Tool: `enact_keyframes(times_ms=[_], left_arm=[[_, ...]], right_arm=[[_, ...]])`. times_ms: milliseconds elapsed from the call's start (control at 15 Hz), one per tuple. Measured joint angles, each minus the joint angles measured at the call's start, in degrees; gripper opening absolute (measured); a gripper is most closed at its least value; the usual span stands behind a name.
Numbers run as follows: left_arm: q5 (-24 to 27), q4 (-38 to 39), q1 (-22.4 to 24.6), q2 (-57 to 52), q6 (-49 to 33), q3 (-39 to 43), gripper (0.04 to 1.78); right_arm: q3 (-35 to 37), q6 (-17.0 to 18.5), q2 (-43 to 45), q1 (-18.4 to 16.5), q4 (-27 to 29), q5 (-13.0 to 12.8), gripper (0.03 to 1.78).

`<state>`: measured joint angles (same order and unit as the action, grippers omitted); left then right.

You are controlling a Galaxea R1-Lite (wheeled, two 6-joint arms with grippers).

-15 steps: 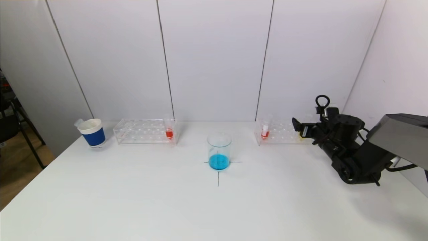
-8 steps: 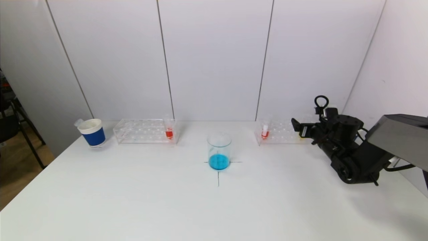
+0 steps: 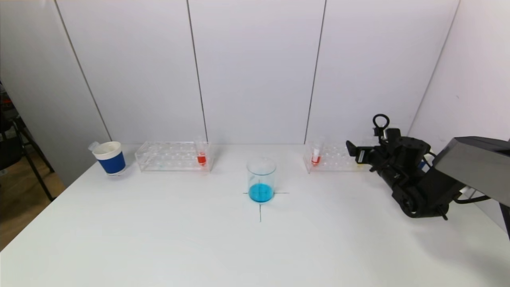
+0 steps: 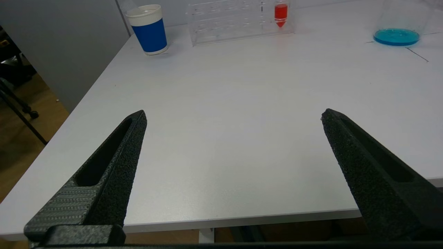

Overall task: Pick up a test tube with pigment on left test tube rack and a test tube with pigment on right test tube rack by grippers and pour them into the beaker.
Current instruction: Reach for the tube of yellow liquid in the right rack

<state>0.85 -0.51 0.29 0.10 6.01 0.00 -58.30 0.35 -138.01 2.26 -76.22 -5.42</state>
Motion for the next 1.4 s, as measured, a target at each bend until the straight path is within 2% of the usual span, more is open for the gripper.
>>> enact_keyframes(times_ms=[1400], left_arm=[[0.0, 0.0, 0.0, 0.0, 0.0, 0.0, 1.76]], right_arm=[[-0.9, -0.1, -1.7, 0.5, -0.5, -0.8, 1.77]])
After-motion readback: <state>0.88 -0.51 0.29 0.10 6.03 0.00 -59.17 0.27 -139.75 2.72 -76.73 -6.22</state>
